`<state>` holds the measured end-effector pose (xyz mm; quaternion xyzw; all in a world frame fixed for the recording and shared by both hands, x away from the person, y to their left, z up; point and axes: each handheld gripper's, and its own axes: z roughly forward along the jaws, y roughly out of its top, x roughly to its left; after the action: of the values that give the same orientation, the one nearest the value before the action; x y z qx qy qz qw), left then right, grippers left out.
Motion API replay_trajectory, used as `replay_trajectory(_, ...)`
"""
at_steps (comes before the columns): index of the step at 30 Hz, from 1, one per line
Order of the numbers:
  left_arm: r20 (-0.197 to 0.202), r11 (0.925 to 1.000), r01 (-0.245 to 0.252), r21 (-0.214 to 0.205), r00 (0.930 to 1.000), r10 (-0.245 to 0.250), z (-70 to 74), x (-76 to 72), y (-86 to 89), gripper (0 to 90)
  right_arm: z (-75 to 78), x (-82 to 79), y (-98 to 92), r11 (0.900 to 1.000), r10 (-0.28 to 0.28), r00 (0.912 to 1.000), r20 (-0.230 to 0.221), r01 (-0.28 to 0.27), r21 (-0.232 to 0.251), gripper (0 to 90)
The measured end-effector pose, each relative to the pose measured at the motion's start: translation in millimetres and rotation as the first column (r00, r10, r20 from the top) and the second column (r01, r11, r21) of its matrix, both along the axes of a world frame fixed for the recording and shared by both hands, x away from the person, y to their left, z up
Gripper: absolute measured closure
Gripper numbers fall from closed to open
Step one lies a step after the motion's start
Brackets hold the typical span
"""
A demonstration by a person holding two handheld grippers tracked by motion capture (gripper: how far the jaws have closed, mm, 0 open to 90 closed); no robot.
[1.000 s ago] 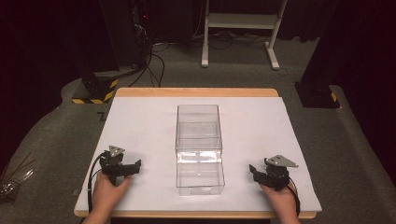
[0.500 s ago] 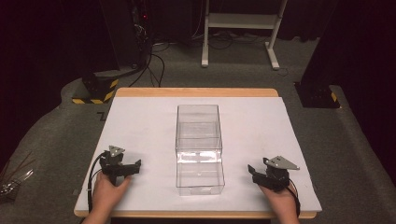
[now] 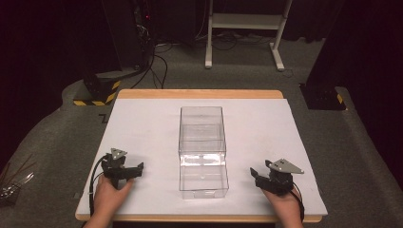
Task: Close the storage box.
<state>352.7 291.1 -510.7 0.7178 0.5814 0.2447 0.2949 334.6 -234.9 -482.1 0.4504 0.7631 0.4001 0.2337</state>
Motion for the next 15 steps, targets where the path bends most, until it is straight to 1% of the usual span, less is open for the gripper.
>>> replay_trajectory(3, 0.000, 1.0000, 0.000, -0.001, 1.0000, 0.000, 0.0, 0.0, 0.0, 0.5, 2.0, -1.2, 2.1, 1.0000, 0.008, 0.9999, 0.006, -0.008, -0.003, 32.5)
replay_trajectory(8, 0.000, 1.0000, -0.001, -0.001, 1.0000, 0.001, 0.0, -0.1, -0.1, 0.5, 5.8, -4.0, 4.2, 0.9999, 0.008, 0.9999, 0.010, -0.008, 0.012, 33.1)
replay_trajectory(12, 0.000, 1.0000, -0.001, -0.001, 1.0000, 0.001, -0.1, -0.1, -0.1, 0.5, 9.2, -5.9, 4.1, 0.9996, 0.018, 0.9993, 0.033, -0.019, 0.022, 34.9)
replay_trajectory(15, 0.001, 1.0000, -0.001, -0.001, 1.0000, 0.001, -0.1, -0.1, -0.2, 0.5, 11.5, -7.5, 4.5, 0.9992, 0.022, 0.9990, 0.039, -0.024, 0.032, 34.9)
